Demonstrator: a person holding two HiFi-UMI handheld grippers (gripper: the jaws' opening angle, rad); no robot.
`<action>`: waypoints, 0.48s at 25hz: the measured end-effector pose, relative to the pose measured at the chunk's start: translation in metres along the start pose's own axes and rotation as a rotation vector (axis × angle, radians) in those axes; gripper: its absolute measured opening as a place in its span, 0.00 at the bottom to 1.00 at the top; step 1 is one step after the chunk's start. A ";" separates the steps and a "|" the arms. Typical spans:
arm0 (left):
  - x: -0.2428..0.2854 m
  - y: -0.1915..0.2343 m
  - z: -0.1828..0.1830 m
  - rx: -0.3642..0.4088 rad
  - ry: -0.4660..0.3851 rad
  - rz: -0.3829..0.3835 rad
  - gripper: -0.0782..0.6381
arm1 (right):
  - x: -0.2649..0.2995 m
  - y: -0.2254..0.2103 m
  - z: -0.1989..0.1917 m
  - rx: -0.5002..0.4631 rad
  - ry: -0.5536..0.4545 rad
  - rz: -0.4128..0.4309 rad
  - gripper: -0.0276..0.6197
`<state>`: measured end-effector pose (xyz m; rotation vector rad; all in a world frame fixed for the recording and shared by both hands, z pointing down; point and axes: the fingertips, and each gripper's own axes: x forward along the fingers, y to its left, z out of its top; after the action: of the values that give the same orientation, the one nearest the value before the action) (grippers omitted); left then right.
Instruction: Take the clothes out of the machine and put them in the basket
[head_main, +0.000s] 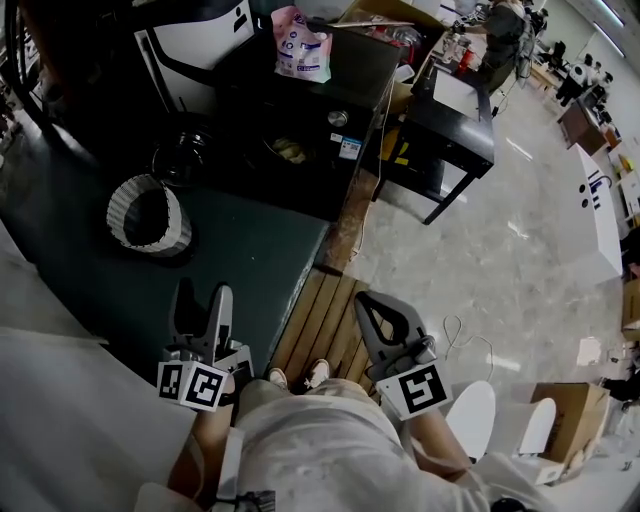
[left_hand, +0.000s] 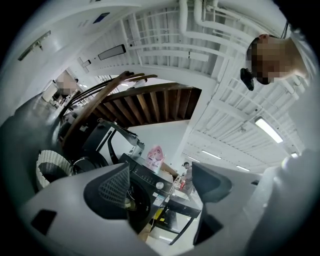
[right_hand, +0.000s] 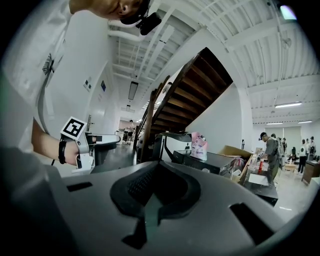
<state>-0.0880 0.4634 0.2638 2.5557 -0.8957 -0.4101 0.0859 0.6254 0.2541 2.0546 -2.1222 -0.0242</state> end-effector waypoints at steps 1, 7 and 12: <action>0.004 -0.003 -0.002 0.002 -0.002 -0.001 0.64 | 0.000 -0.005 -0.002 0.002 -0.001 0.003 0.06; 0.029 -0.027 -0.020 0.009 0.006 -0.010 0.79 | 0.001 -0.037 -0.012 0.016 -0.014 0.032 0.06; 0.035 -0.036 -0.019 0.037 -0.010 0.019 0.80 | 0.002 -0.054 -0.017 0.022 -0.025 0.063 0.06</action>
<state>-0.0354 0.4717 0.2587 2.5790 -0.9393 -0.4049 0.1416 0.6234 0.2636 2.0087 -2.2110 -0.0180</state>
